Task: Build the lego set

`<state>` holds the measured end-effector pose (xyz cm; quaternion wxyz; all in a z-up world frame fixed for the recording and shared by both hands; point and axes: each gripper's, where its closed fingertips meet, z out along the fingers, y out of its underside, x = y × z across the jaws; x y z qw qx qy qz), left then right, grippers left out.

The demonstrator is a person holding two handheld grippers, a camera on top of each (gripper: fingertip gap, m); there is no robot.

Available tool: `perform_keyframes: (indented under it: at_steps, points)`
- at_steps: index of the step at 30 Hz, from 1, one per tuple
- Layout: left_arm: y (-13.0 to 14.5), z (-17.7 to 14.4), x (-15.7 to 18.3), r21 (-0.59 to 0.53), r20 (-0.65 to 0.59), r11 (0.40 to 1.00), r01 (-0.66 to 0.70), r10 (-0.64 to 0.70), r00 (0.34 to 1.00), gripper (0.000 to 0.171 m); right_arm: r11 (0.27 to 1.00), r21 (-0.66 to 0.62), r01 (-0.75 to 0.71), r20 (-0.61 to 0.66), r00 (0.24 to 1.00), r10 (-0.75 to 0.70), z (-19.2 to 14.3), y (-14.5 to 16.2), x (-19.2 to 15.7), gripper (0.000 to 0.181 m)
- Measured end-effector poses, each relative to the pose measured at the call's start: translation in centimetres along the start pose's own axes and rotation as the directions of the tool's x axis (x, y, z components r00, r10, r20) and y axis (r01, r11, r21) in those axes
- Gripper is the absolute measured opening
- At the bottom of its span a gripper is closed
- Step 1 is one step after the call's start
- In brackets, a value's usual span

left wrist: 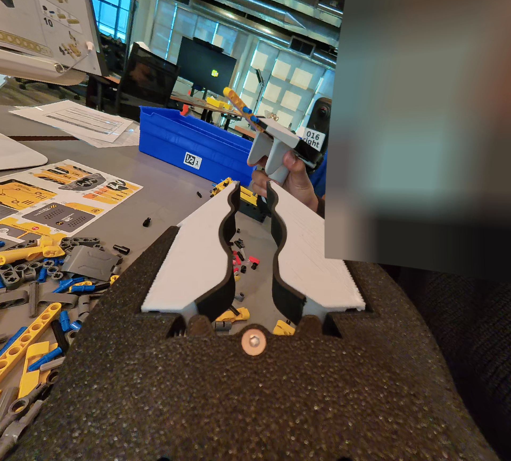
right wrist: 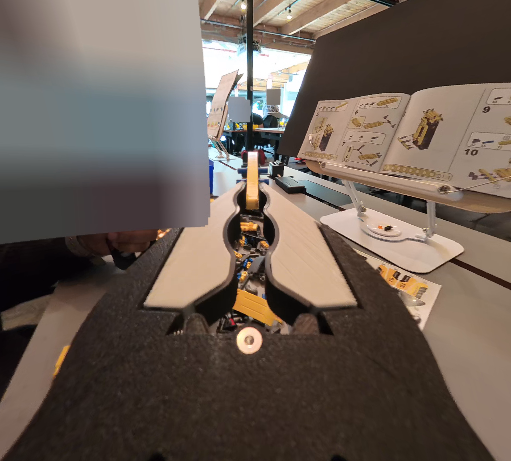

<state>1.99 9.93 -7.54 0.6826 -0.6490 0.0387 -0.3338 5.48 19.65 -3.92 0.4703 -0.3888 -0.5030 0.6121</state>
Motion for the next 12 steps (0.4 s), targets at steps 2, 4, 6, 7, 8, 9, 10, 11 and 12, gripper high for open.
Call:
perform_keyframes:
  at_steps: [2,4,6,7,8,9,10,11,12]
  points:
    - [0.0,0.0,0.0,-0.002,0.000,1.000,-0.001,0.001,1.000,0.018,1.000,0.006,-0.016,0.006,1.000,0.016,0.0,-0.1,0.0,0.007]
    - [0.1,0.0,0.0,-0.003,-0.001,1.000,-0.002,0.002,1.000,0.018,1.000,0.004,-0.014,0.008,1.000,0.014,0.0,0.0,-0.1,0.007]
    - [0.1,0.0,0.0,-0.005,0.001,1.000,-0.003,0.003,1.000,0.018,1.000,0.000,-0.010,0.014,1.000,0.010,0.1,0.1,-0.3,0.007]
    - [0.1,0.1,0.0,-0.005,0.001,1.000,-0.003,0.003,1.000,0.018,1.000,-0.001,-0.011,0.021,1.000,0.011,0.2,0.1,-0.5,0.007]
    - [0.1,0.1,0.0,-0.006,0.001,1.000,-0.004,0.004,1.000,0.018,1.000,-0.004,-0.012,0.029,1.000,0.012,0.2,0.1,-0.7,0.007]
    - [0.1,0.1,0.0,-0.006,0.002,1.000,-0.004,0.004,1.000,0.018,1.000,-0.012,-0.011,0.036,0.999,0.011,0.3,0.3,-0.9,0.007]
    - [0.1,0.1,0.0,-0.006,0.001,1.000,-0.003,0.003,1.000,0.018,1.000,-0.026,-0.008,0.039,0.999,0.009,0.4,0.6,-1.0,0.007]
    - [0.1,0.1,0.0,-0.007,-0.001,1.000,-0.003,0.003,1.000,0.018,0.999,-0.040,-0.005,0.041,0.999,0.007,0.6,0.9,-1.1,0.007]
    - [0.1,0.1,0.0,-0.007,-0.001,1.000,-0.003,0.003,1.000,0.018,0.999,-0.051,-0.004,0.047,0.999,0.007,0.7,1.2,-1.3,0.007]
